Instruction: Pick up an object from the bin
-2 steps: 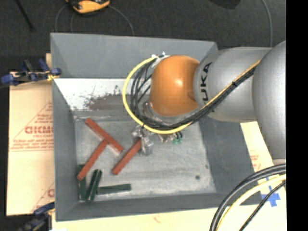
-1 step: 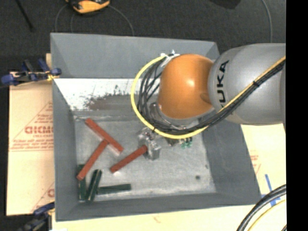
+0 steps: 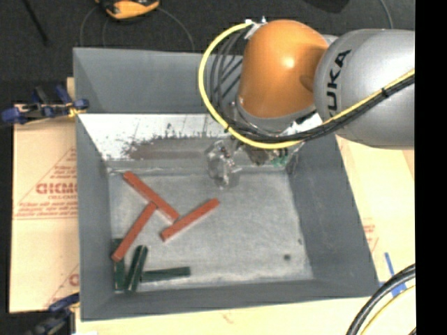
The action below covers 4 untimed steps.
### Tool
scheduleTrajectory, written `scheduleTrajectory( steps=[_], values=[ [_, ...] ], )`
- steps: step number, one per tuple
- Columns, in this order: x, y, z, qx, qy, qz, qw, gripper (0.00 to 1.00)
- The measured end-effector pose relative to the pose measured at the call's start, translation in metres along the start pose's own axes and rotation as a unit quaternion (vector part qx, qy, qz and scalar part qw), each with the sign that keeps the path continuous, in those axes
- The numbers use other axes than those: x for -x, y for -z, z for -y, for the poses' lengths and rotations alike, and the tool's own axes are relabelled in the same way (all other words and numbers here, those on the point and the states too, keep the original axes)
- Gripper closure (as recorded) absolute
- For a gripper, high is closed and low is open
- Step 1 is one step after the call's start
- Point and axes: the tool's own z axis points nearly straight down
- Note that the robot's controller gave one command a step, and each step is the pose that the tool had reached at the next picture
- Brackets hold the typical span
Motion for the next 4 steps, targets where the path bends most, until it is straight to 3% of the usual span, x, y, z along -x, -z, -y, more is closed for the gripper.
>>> scheduleTrajectory(
  steps=[1, 2, 3, 4],
  values=[
    [0.0, 0.0, 0.0, 0.0, 0.0, 0.0, 1.0, 1.0],
    [-0.07, -0.047, 0.011, 0.0, -0.023, -0.0014, 0.9997, 0.0],
    [-0.07, -0.047, 0.011, 0.0, -0.023, -0.001, 0.9997, 0.0],
    [-0.019, -0.097, -0.023, -0.002, 0.003, 0.0046, 1.0, 0.0]
  ],
)
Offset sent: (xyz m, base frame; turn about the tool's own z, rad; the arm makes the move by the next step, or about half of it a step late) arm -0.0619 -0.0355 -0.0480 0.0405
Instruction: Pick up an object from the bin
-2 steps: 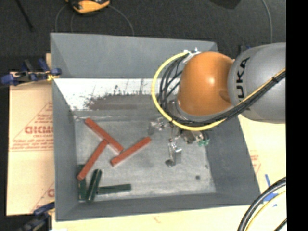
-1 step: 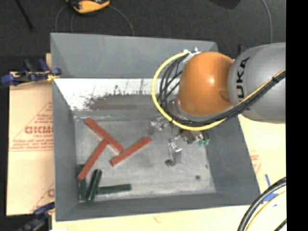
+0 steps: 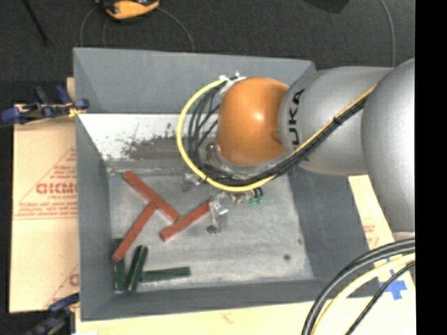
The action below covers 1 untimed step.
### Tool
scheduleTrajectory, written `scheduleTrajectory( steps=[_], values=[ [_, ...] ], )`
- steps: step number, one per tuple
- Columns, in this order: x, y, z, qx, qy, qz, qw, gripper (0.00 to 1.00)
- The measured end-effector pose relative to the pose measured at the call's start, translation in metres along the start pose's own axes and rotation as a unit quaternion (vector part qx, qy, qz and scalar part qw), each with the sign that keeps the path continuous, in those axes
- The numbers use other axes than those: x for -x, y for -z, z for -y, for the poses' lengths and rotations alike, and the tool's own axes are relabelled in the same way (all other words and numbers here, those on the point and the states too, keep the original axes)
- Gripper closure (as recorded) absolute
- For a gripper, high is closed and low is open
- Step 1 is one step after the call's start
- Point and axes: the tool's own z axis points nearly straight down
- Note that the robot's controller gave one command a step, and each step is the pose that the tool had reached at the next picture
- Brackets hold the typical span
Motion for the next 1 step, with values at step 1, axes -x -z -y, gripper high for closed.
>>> scheduleTrajectory(
  steps=[1],
  values=[
    [0.0084, -0.0305, -0.0202, 0.004, 0.015, -0.007, 0.9999, 0.0]
  ],
)
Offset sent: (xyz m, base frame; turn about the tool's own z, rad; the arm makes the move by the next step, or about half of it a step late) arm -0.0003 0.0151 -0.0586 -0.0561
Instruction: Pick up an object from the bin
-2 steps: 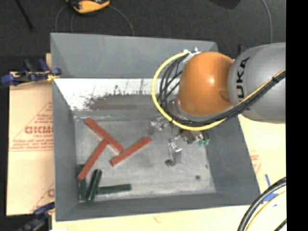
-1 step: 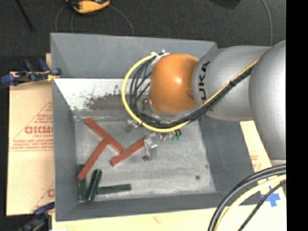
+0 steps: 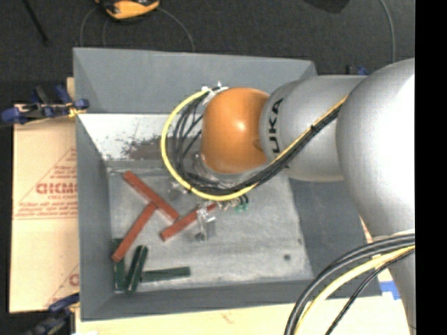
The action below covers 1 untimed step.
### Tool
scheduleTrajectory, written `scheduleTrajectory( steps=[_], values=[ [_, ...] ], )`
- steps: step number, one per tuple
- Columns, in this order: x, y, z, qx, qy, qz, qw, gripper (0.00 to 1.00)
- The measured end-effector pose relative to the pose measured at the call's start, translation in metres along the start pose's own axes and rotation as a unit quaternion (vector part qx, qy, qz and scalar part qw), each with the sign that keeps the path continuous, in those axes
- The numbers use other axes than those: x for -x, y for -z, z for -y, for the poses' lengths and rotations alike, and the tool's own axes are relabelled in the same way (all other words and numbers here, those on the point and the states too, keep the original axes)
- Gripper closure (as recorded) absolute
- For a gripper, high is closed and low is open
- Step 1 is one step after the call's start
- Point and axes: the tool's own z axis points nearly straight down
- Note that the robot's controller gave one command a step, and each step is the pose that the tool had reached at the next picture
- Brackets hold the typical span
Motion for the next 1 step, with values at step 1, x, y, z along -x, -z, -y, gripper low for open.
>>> scheduleTrajectory(
  steps=[1],
  values=[
    [-0.0024, -0.0269, 0.0071, -0.002, 0.011, 0.0021, 0.9999, 1.0]
  ],
)
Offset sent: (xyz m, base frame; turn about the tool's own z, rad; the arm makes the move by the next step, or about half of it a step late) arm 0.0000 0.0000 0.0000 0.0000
